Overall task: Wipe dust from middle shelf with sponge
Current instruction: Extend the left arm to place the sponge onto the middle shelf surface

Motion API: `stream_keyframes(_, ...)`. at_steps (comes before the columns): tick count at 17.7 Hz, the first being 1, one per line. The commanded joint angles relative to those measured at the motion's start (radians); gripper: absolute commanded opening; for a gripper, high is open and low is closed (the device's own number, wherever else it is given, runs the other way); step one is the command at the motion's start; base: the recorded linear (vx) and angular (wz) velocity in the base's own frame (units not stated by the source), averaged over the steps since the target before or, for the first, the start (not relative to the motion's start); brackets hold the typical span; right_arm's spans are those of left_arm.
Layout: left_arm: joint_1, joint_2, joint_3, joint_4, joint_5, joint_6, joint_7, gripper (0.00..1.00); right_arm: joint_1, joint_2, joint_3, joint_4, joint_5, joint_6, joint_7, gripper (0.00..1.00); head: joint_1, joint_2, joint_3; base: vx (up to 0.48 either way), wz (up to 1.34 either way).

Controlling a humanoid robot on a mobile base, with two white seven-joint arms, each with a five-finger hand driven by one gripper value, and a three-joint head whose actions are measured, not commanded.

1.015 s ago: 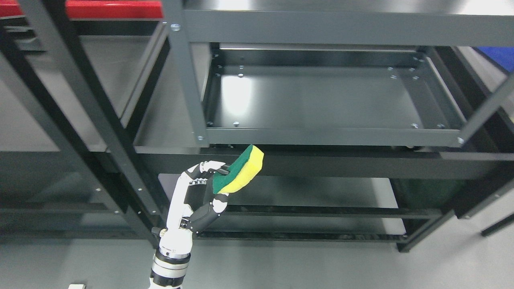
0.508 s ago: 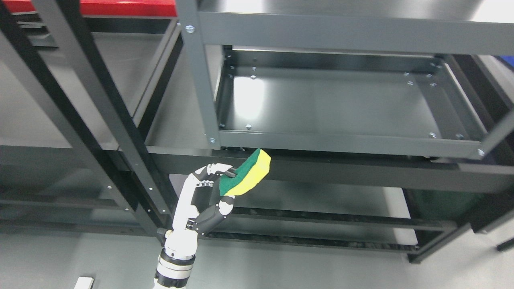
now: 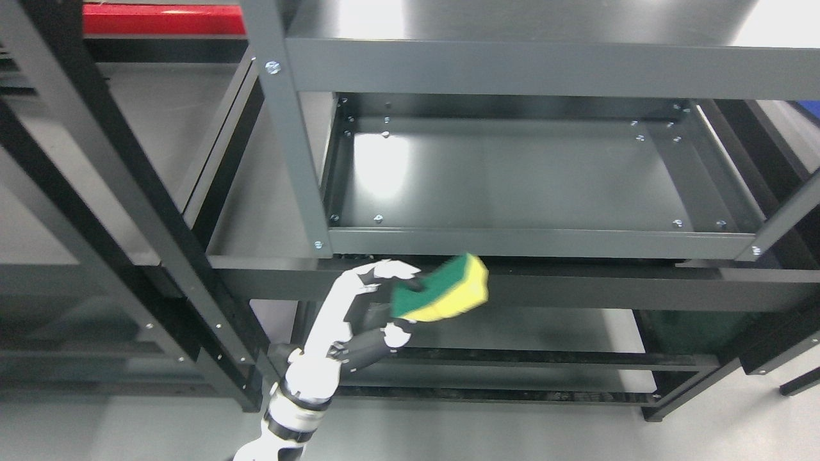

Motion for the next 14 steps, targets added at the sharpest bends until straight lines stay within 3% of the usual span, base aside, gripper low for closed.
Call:
stream_keyframes(1, -0.365, 0.018, -0.048, 0.008, -0.306, -0.001, -0.198, 0.0, 0.0, -0.017, 0.0, -0.017, 0.0, 0.001, 0.0, 1.0, 0.0, 0.0, 0.0, 0.065, -0.15)
stream_keyframes(3, -0.606, 0.018, -0.118, 0.051, -0.38, 0.013, -0.23, 0.0, 0.0, -0.017, 0.0, -0.017, 0.0, 0.001, 0.001, 1.0, 0.0, 0.0, 0.0, 0.062, -0.12)
stream_keyframes(8, -1.031, 0.018, -0.266, 0.25, -0.473, 0.016, -0.235, 0.0, 0.0, -0.017, 0.0, -0.017, 0.0, 0.001, 0.0, 1.0, 0.0, 0.0, 0.0, 0.043, -0.02)
stream_keyframes(9, -1.166, 0.018, -0.341, 0.301, -0.477, 0.016, -0.233, 0.0, 0.0, -0.017, 0.0, -0.017, 0.0, 0.001, 0.001, 1.0, 0.0, 0.0, 0.0, 0.044, 0.0)
stream_keyframes(14, -1.355, 0.018, -0.484, 0.315, -0.489, 0.022, -0.224, 0.0, 0.0, -0.017, 0.0, -0.017, 0.0, 0.001, 0.0, 1.0, 0.0, 0.0, 0.0, 0.058, 0.0)
